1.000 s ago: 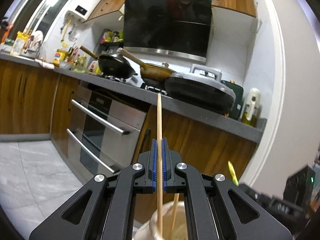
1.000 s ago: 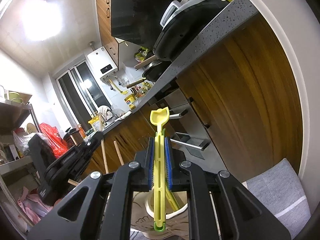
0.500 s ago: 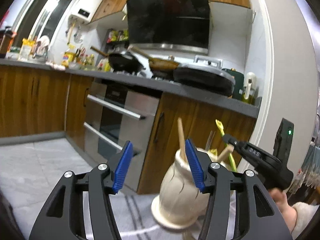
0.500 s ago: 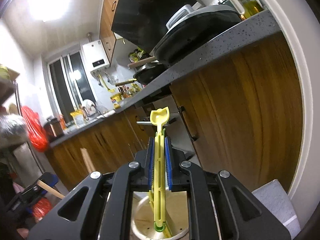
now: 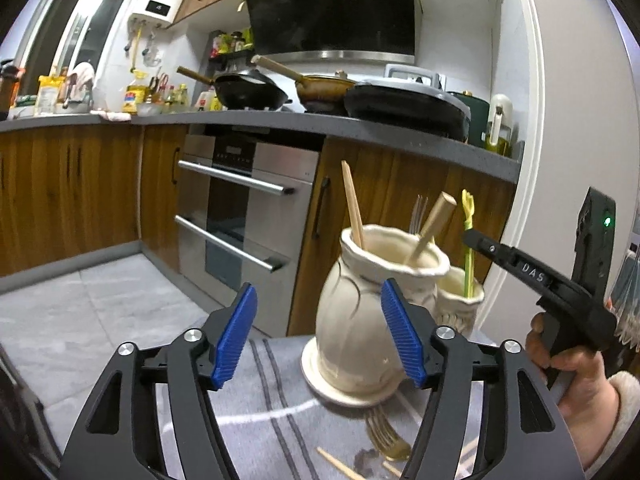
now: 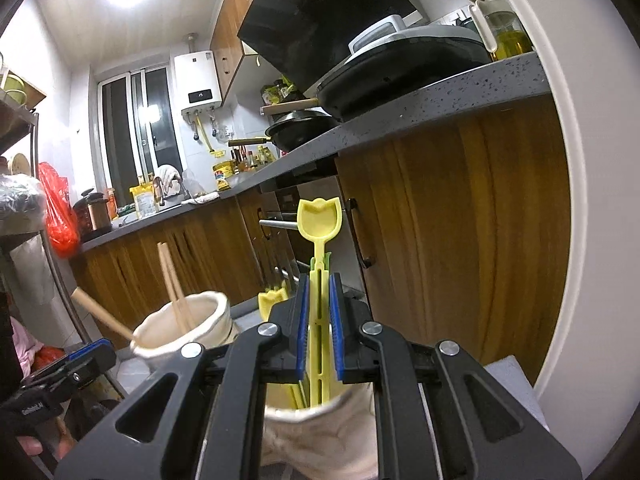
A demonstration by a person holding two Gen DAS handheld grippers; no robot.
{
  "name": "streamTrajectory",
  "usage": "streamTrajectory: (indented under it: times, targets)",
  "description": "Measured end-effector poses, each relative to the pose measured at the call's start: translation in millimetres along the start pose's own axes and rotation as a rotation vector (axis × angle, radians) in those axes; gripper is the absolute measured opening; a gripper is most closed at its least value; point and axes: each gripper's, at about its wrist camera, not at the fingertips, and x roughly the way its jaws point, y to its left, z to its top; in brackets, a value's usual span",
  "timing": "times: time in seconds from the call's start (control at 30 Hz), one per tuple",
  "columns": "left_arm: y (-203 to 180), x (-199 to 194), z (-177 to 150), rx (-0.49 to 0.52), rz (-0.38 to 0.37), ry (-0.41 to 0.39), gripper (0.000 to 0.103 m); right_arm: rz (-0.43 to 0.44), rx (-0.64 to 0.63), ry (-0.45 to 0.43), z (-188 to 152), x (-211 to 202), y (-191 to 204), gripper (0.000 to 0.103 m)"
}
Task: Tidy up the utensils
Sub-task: 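Drop the chopstick into the taller cup while the right tool releases its utensil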
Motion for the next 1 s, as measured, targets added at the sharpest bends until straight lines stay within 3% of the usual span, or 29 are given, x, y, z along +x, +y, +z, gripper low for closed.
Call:
streamTrajectory:
  times: [0.4,1.0]
  targets:
    - [-15.4,-4.9,-18.0,0.045,0.0,0.038,0.073,0.018,-0.007,0.045,-13.7,-11.5,2.4,0.01]
    - [-22.9,-1.5,-24.2,0.086,-0.003,0.054,0.075,-0.005,0.005,0.059,-10.1,-4.8,-4.9,0.01]
